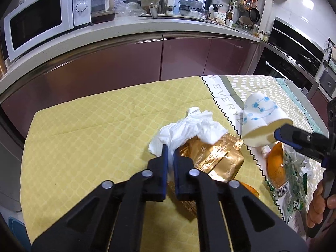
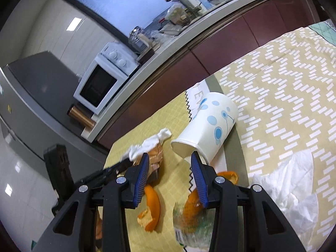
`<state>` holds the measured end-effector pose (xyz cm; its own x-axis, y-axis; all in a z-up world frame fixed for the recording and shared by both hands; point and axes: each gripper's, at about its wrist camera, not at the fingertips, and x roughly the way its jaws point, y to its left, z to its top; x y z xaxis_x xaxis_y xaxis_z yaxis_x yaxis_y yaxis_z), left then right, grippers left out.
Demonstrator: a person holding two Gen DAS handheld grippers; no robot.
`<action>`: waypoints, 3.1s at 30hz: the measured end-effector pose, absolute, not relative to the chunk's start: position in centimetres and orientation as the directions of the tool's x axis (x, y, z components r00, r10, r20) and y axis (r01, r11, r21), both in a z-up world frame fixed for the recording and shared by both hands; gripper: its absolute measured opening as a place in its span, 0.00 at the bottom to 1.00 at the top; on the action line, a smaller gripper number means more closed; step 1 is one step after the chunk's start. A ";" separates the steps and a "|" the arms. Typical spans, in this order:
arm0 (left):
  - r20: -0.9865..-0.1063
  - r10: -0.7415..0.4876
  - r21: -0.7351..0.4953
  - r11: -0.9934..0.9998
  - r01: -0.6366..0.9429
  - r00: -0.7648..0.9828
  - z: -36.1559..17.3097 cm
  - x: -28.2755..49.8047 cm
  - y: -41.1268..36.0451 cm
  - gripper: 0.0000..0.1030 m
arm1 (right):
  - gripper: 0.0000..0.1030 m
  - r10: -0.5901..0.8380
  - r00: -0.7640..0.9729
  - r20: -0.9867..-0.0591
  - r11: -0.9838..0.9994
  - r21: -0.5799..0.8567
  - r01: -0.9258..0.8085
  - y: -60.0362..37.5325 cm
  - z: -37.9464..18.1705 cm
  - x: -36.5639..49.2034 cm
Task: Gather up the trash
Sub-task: 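Grasp the blue-dotted paper cup rim with the right tool, then carry the tissue and paper cup toward the teal bin with both tools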
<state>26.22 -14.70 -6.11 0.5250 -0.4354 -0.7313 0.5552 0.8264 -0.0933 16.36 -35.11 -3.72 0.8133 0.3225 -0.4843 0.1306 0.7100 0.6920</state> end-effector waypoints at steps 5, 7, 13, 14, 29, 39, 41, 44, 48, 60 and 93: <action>-0.713 -0.433 -0.087 0.835 0.543 0.552 -5.6 25.8 -14.2 0.03 | 0.39 0.281 0.829 -0.483 0.702 0.692 0.166 -35.4 -3.7 16.8; -0.703 -0.442 -0.094 0.835 0.542 0.558 -5.3 25.5 -13.9 0.03 | 0.39 0.270 0.833 -0.483 0.695 0.696 0.178 -35.6 -3.8 17.1; -0.677 -0.456 -0.116 0.841 0.528 0.578 -4.2 24.6 -12.6 0.02 | 0.29 0.256 0.835 -0.486 0.682 0.704 0.201 -35.9 -4.0 18.1; -0.674 -0.457 -0.119 0.843 0.525 0.580 -4.1 24.5 -12.3 0.02 | 0.27 0.263 0.833 -0.488 0.675 0.710 0.203 -35.9 -4.2 18.3; -0.630 -0.459 -0.181 0.871 0.457 0.626 -2.7 21.6 -7.1 0.02 | 0.04 0.294 0.845 -0.447 0.688 0.713 0.138 -35.7 -3.4 16.8; -0.593 -0.444 -0.213 0.891 0.401 0.672 -1.5 18.5 -2.1 0.02 | 0.04 0.392 0.819 -0.420 0.745 0.667 -0.014 -31.5 -0.3 15.8; -0.586 -0.438 -0.213 0.895 0.392 0.682 -1.3 17.7 -1.2 0.02 | 0.04 0.415 0.807 -0.420 0.752 0.658 -0.045 -30.6 0.0 15.6; -0.572 -0.422 -0.213 0.905 0.369 0.703 -0.8 16.0 0.7 0.02 | 0.04 0.454 0.786 -0.420 0.758 0.646 -0.093 -28.9 0.4 15.4; -0.555 -0.414 -0.227 0.910 0.347 0.722 -0.2 14.3 3.0 0.02 | 0.04 0.507 0.753 -0.420 0.756 0.636 -0.154 -26.4 0.9 15.3; -0.524 -0.345 -0.228 0.938 0.262 0.779 0.1 8.4 8.9 0.02 | 0.04 0.629 0.641 -0.439 0.737 0.601 -0.311 -18.6 1.3 14.5; -0.531 -0.152 -0.237 0.971 0.026 0.833 -0.8 1.5 21.4 0.02 | 0.04 0.759 0.426 -0.493 0.651 0.550 -0.523 -7.4 2.7 15.5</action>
